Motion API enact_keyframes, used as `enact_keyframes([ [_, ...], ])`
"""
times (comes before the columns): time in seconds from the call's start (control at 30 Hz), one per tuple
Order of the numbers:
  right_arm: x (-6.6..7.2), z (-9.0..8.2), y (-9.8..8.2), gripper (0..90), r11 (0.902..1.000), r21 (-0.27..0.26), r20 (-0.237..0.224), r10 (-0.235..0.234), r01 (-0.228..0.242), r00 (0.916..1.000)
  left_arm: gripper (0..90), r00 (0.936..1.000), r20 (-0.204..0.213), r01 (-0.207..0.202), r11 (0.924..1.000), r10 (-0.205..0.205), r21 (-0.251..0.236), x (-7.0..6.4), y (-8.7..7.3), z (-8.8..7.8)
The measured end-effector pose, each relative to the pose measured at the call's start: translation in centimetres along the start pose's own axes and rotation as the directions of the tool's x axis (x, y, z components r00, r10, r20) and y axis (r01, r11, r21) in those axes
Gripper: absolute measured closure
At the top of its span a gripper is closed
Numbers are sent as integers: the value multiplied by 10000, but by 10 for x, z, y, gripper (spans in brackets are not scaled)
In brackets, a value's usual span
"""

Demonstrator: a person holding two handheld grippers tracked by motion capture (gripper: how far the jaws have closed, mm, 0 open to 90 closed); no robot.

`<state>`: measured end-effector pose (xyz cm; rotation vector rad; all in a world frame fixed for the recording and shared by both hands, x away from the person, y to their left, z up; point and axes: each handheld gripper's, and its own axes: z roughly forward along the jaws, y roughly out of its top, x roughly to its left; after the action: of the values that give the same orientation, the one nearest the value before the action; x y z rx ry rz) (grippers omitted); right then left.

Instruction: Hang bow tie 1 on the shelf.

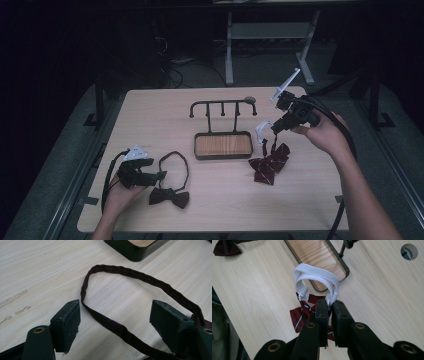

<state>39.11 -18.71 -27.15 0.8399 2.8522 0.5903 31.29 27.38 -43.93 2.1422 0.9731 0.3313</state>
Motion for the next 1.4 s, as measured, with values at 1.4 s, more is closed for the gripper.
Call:
enact_keyframes([
  [1.4,-26,-6,54,833,9988,409,551,233,-256,9982,250,10000,4,-56,10000,56,51,0,0,0],
])
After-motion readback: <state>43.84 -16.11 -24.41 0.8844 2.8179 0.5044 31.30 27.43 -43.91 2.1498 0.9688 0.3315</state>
